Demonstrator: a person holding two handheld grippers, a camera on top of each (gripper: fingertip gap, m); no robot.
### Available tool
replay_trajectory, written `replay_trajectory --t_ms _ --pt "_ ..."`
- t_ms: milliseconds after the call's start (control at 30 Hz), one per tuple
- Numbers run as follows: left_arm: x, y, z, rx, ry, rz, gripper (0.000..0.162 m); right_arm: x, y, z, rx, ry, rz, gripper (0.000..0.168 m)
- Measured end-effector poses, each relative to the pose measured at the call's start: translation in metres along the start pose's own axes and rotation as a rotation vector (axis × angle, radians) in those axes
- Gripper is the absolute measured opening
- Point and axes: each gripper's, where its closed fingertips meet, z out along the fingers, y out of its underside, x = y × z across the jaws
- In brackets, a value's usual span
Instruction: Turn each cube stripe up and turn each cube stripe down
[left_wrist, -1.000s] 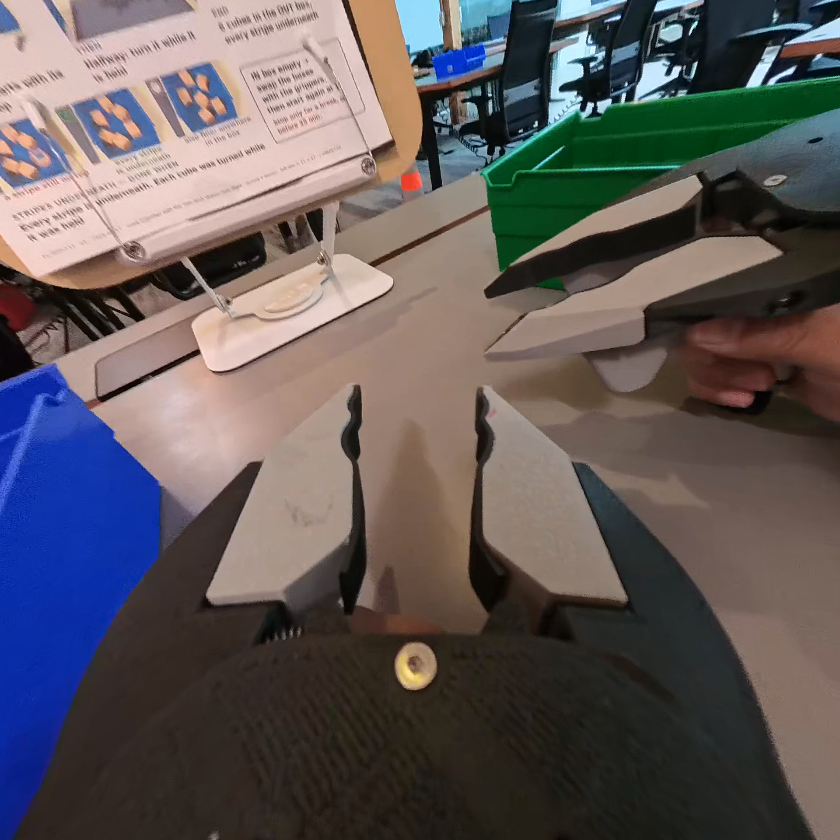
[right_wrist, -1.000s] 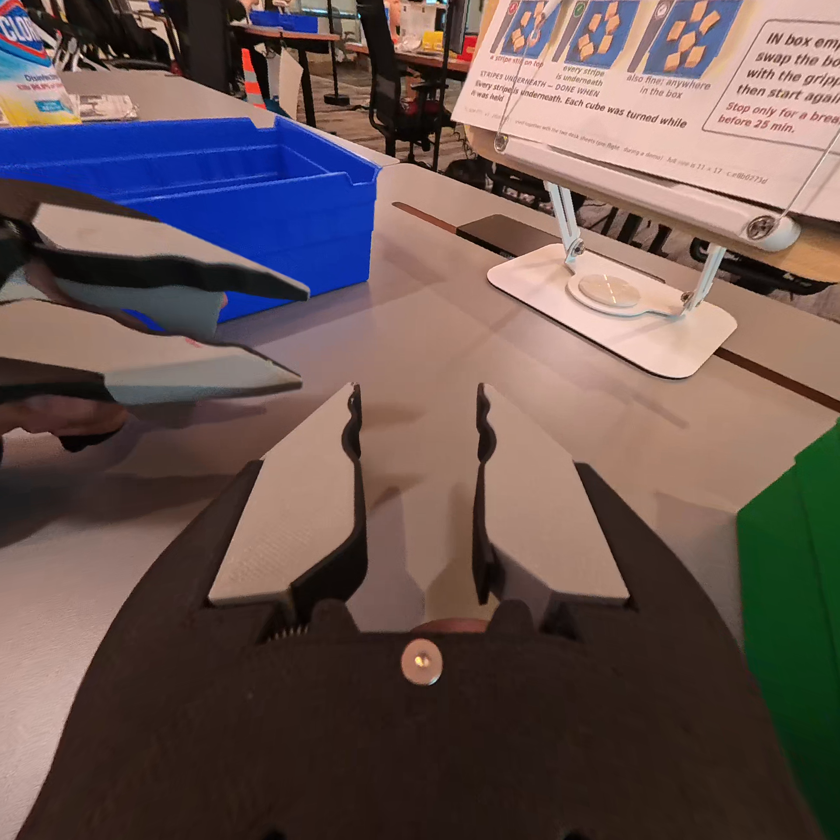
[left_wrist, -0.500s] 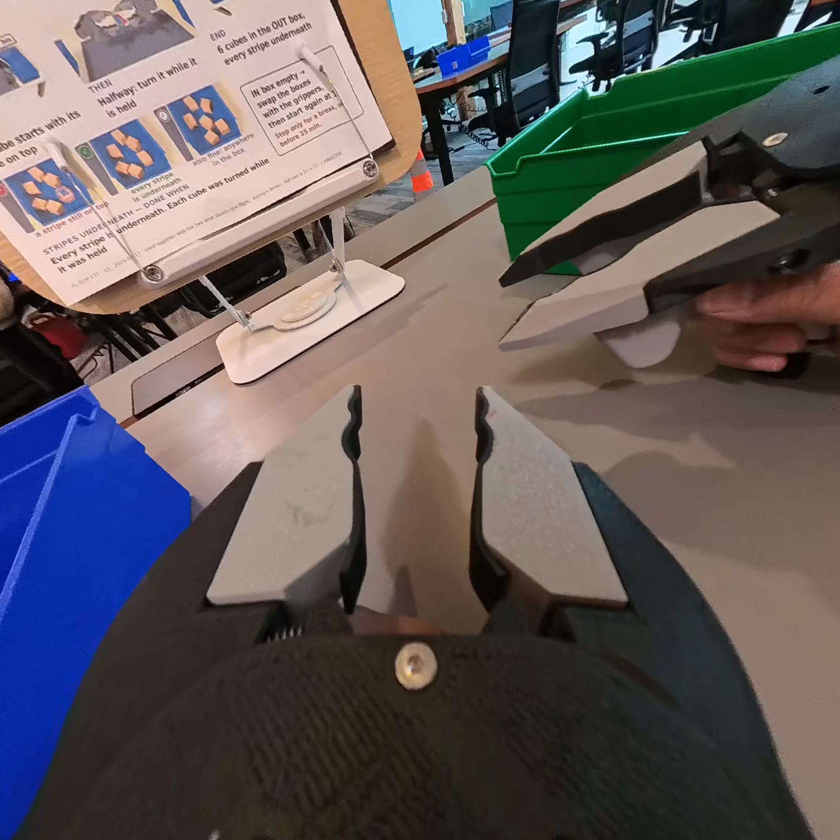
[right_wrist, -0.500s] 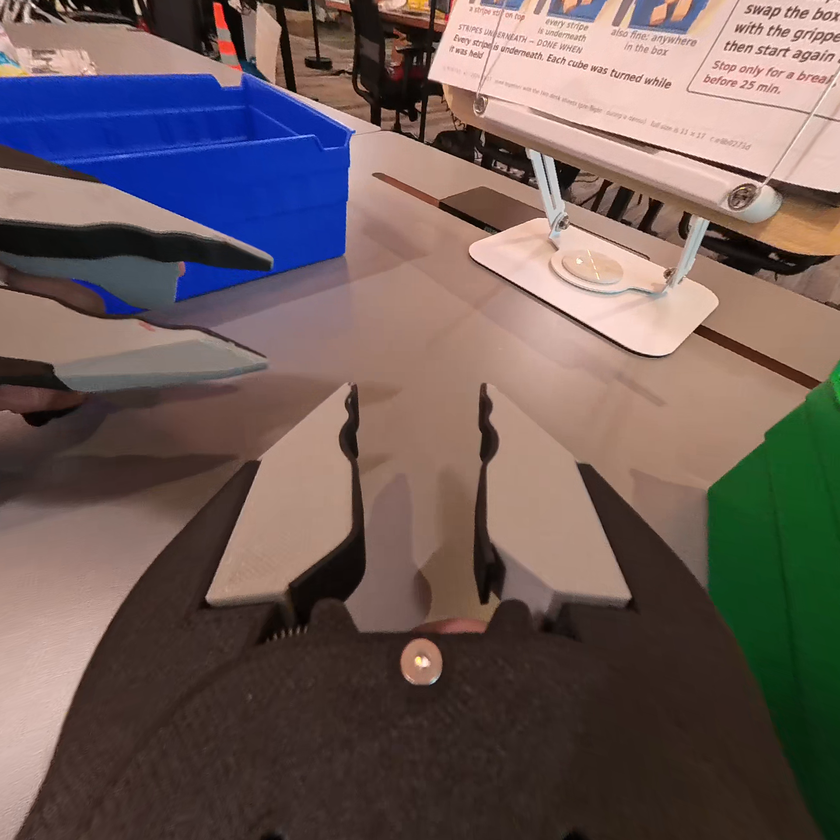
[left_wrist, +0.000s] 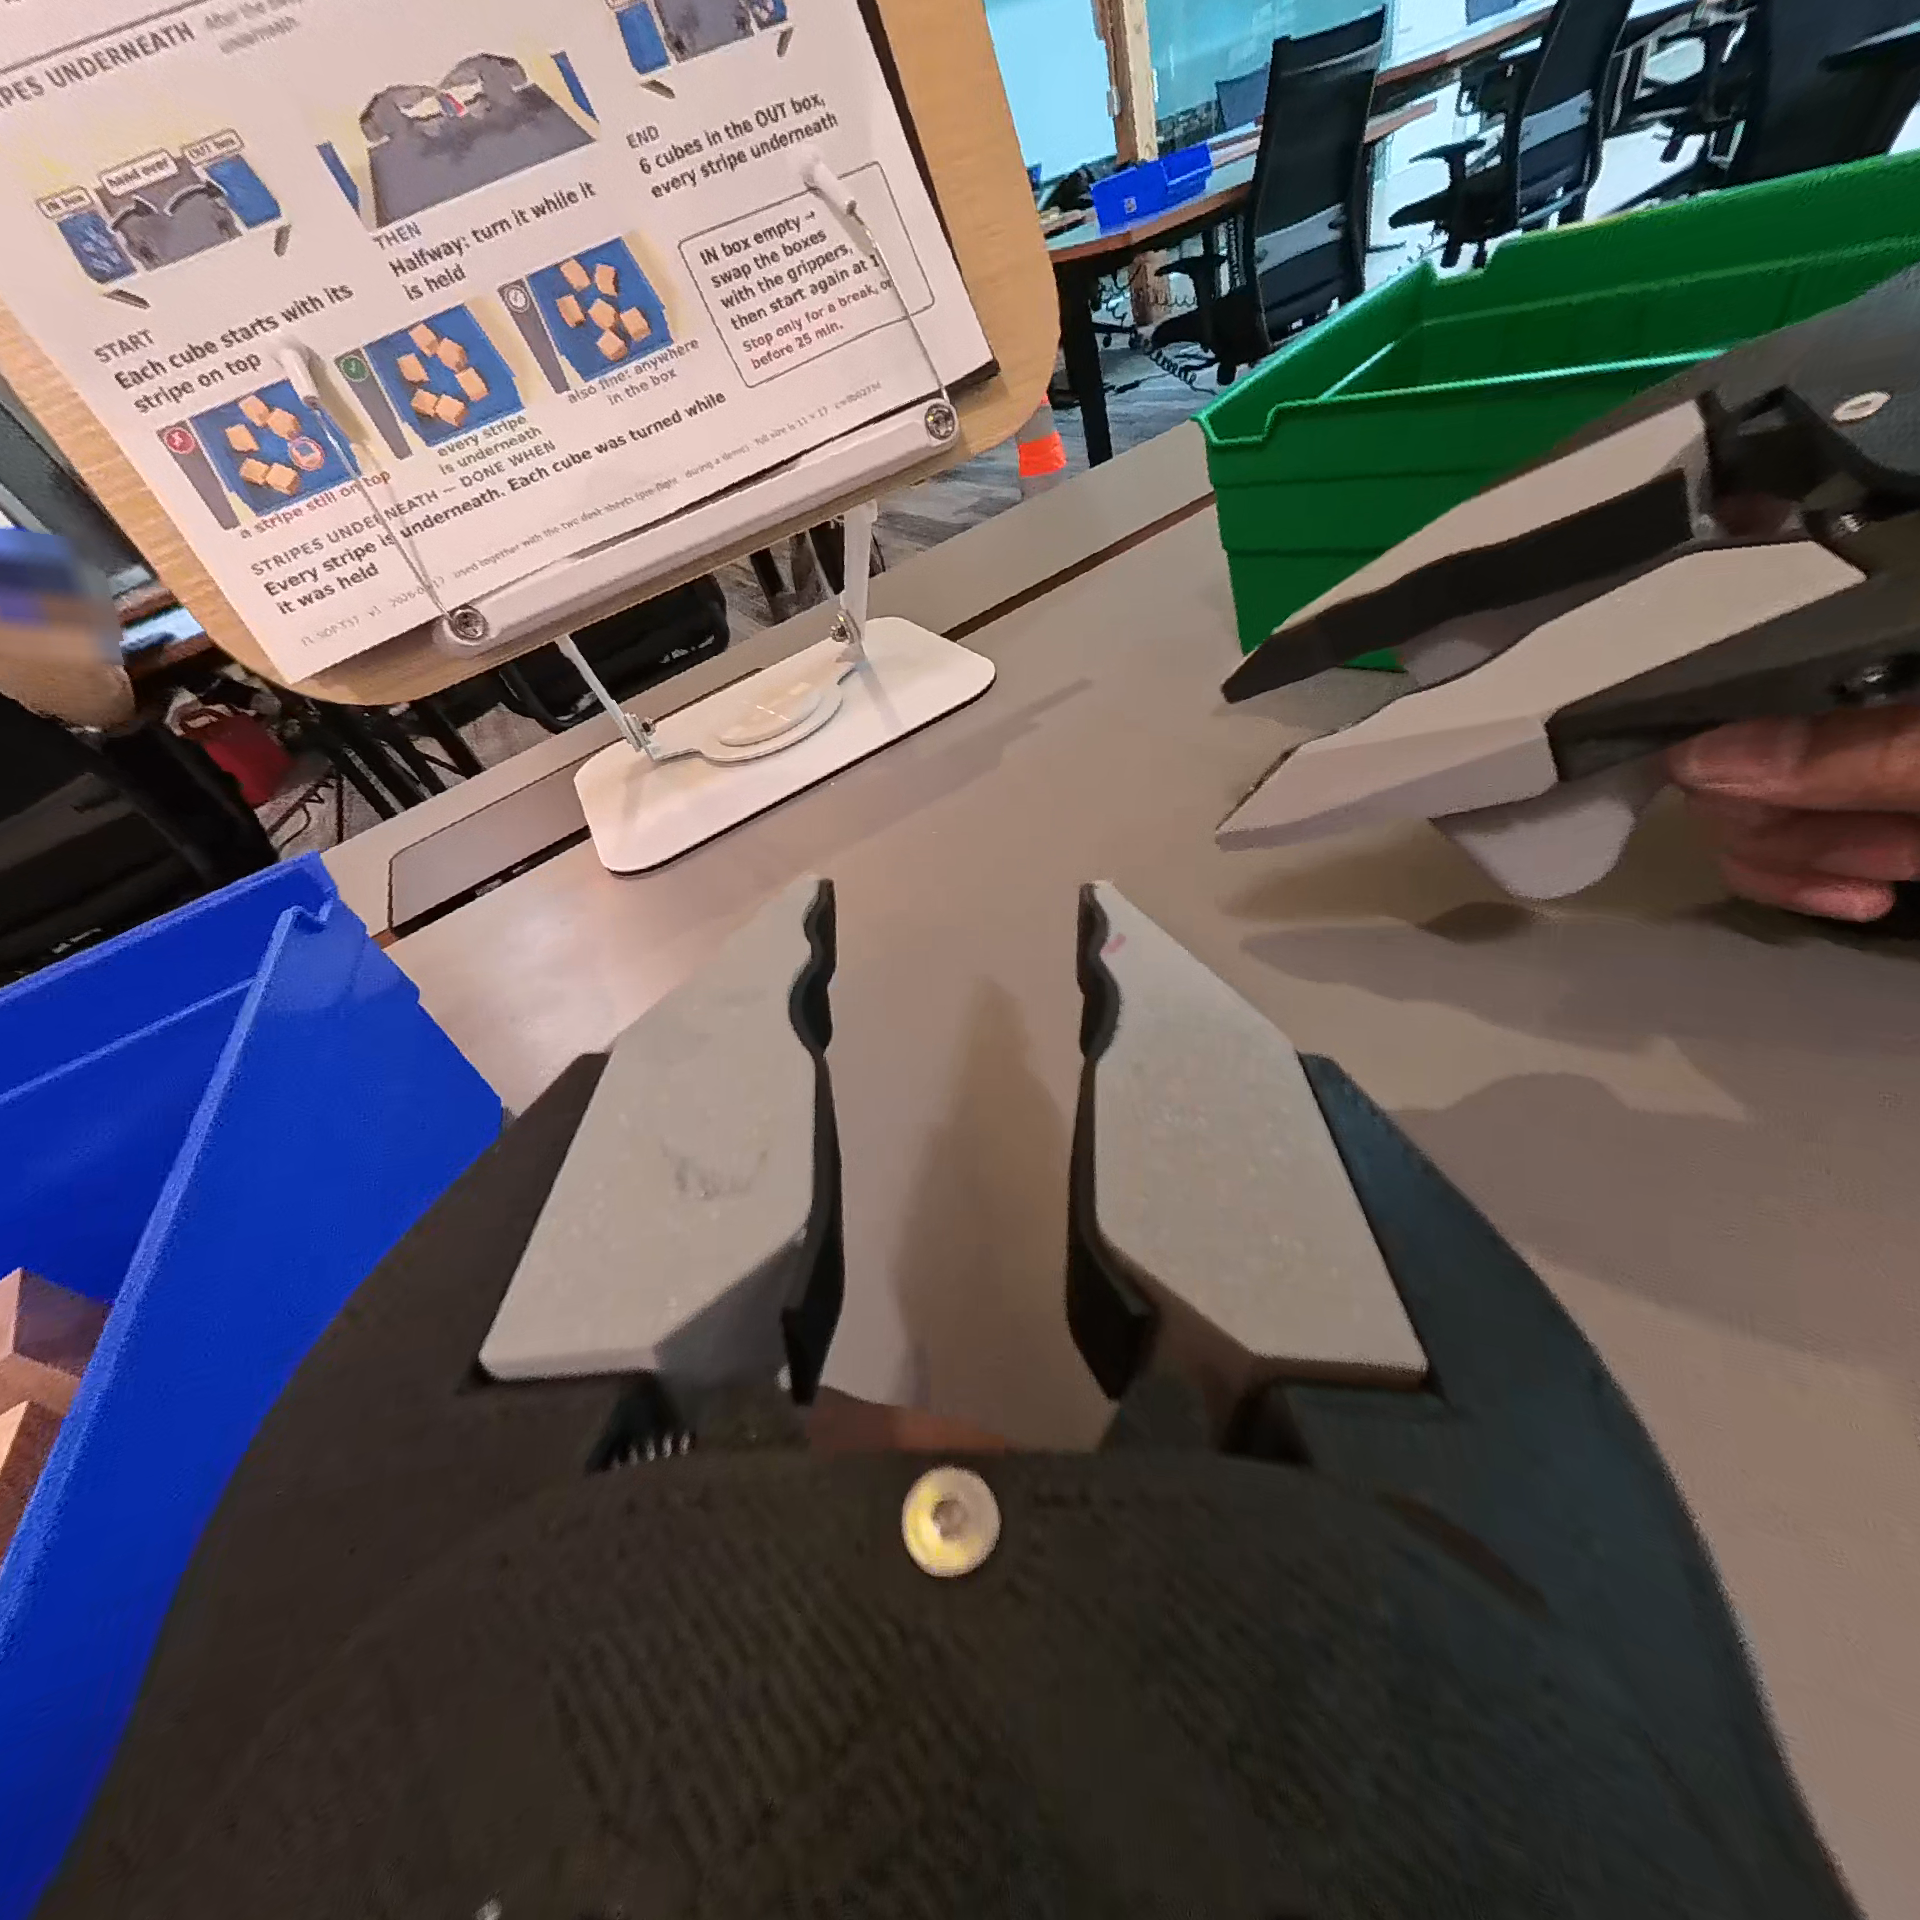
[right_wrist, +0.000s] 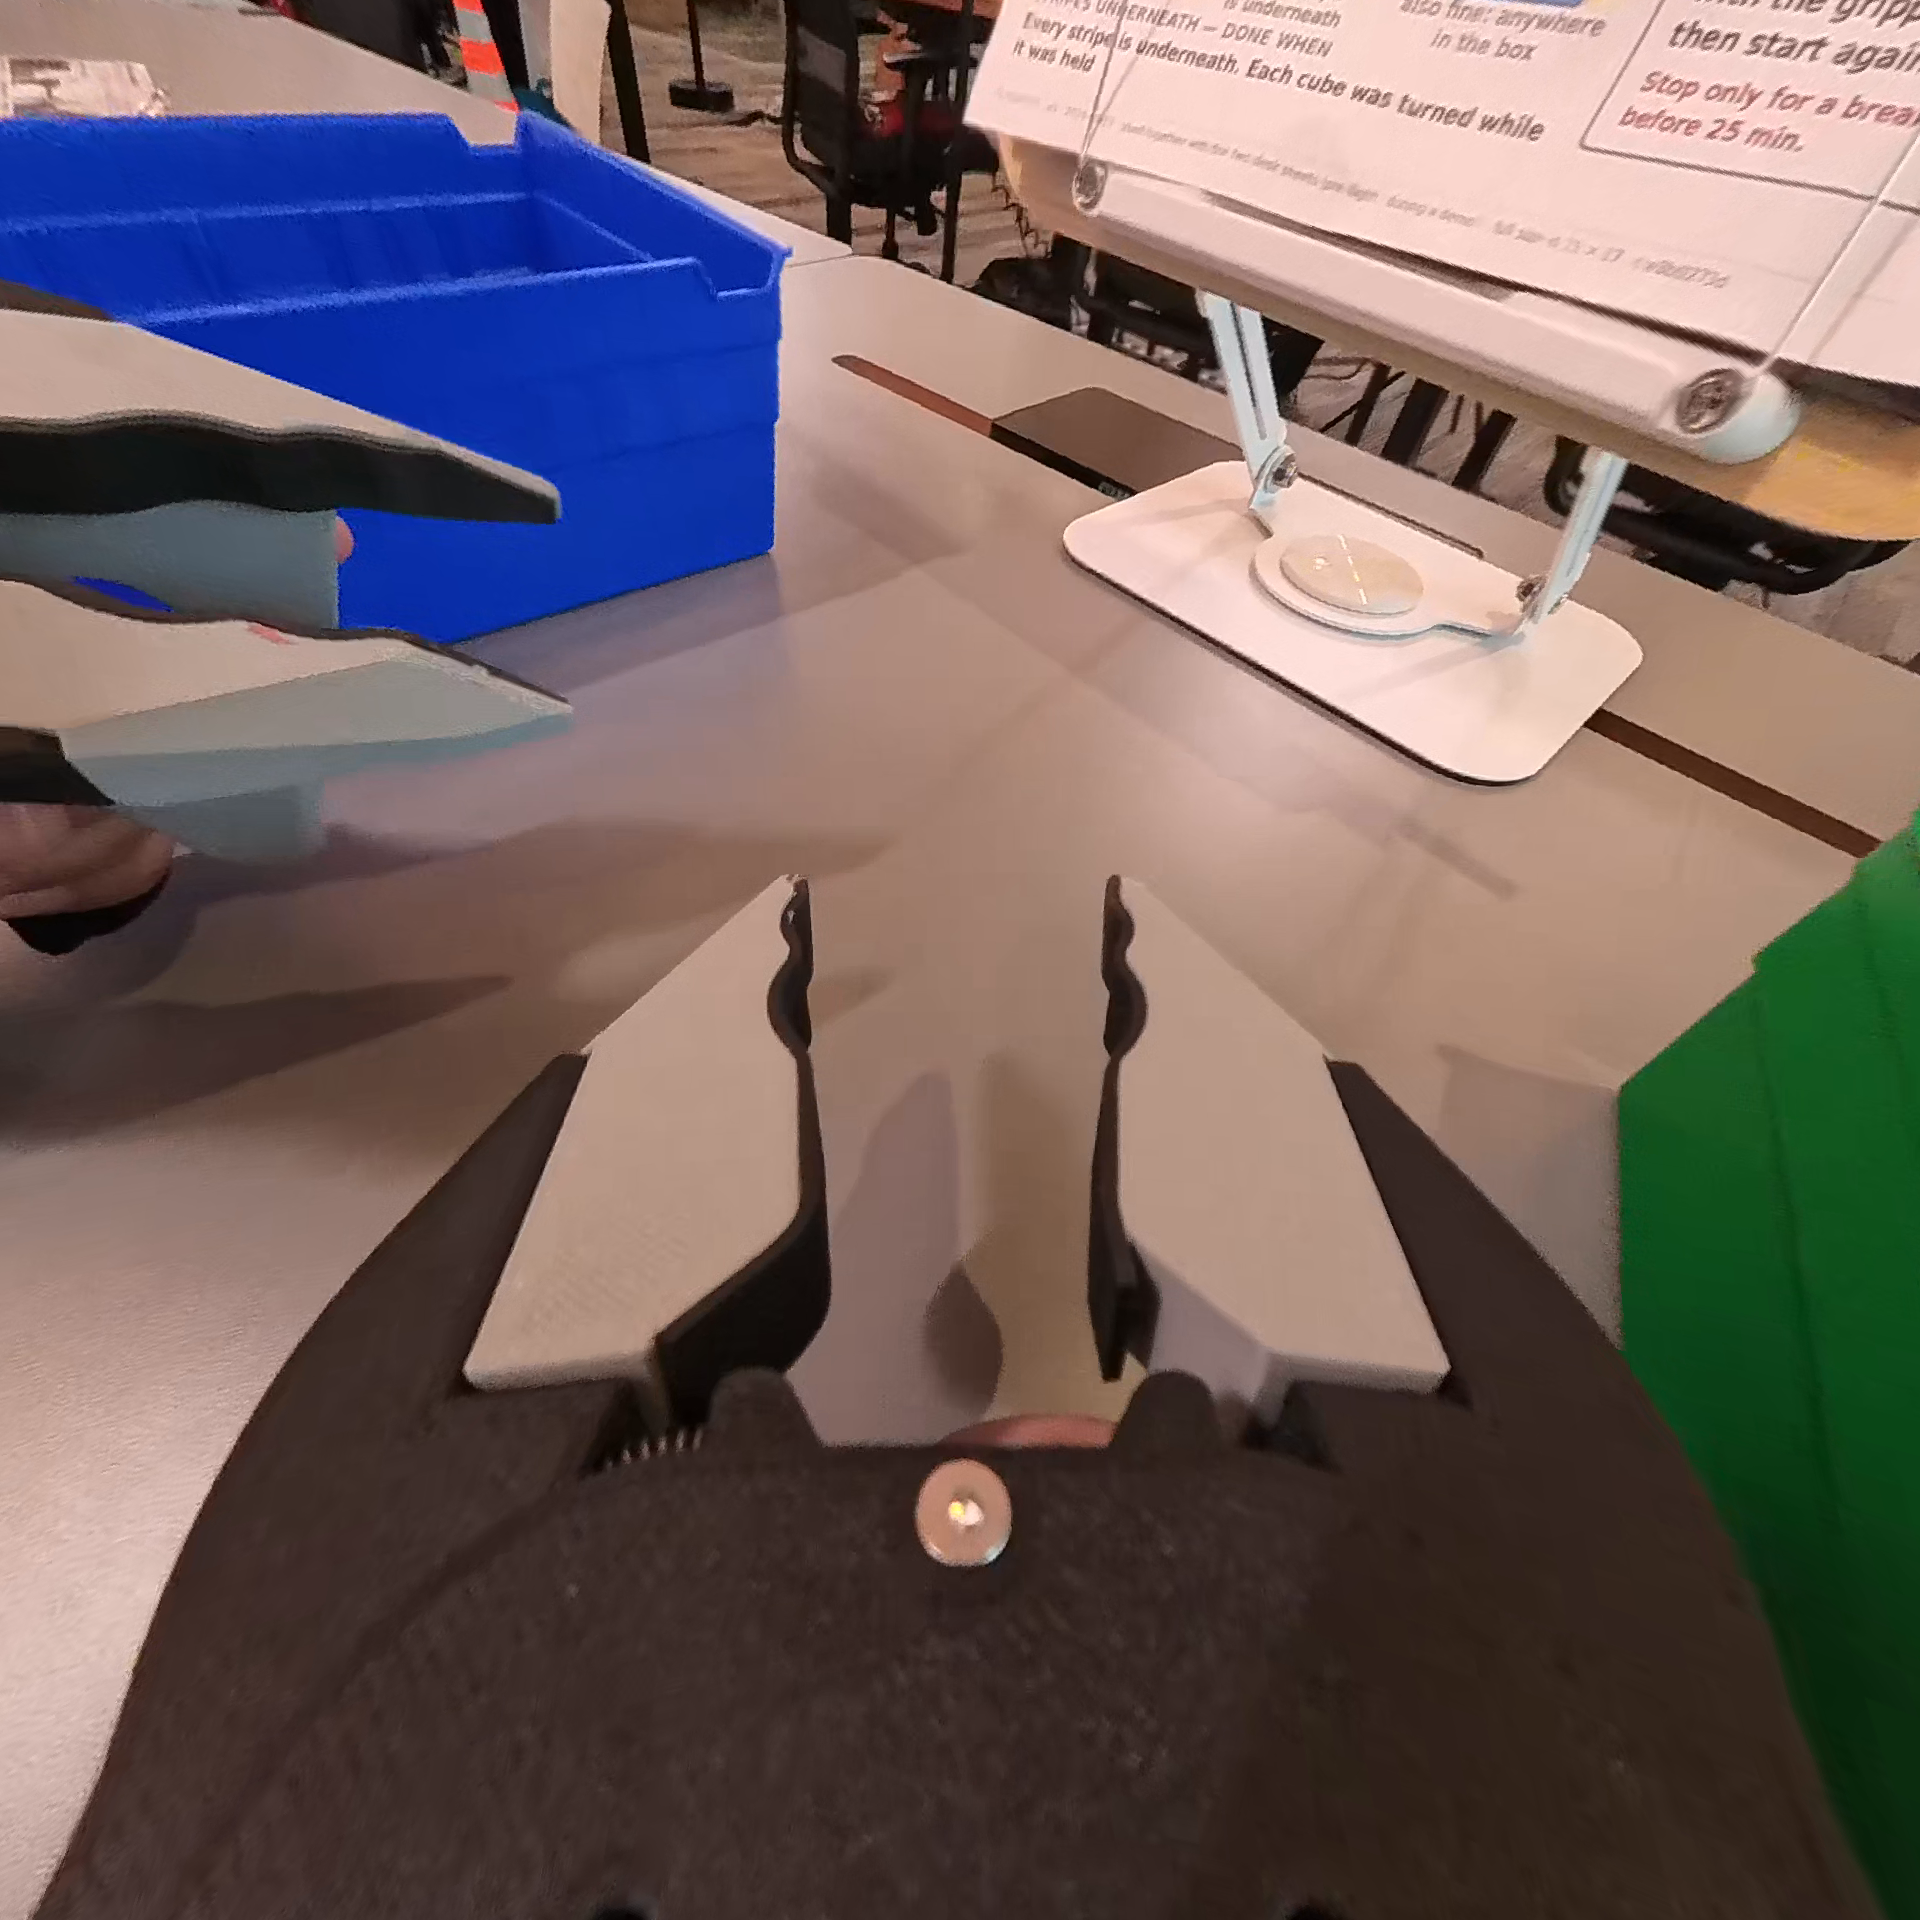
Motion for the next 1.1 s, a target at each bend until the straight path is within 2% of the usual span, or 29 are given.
replay_trajectory --t_ms 333,500,667,1033,1100 --pt "0.014 0.006 0.005 -0.022 0.014 0.02 0.041 0.004 -0.002 -0.002 0.028 0.017 0.032 0.055" --pt "0.012 -0.002 0.001 0.022 -0.017 0.024 0.041 0.008 -0.01 -0.008 0.096 0.015 0.101 0.064" --pt "0.017 -0.003 0.0 0.032 -0.012 0.039 0.043 0.008 -0.007 -0.01 0.088 -0.002 0.12 0.074" --pt "0.016 -0.007 -0.003 0.053 -0.039 0.075 0.042 0.02 -0.004 -0.012 0.083 0.025 0.151 0.073" --pt "0.015 -0.007 -0.003 0.053 -0.043 0.081 0.042 0.027 -0.006 -0.014 0.102 0.071 0.156 0.074"
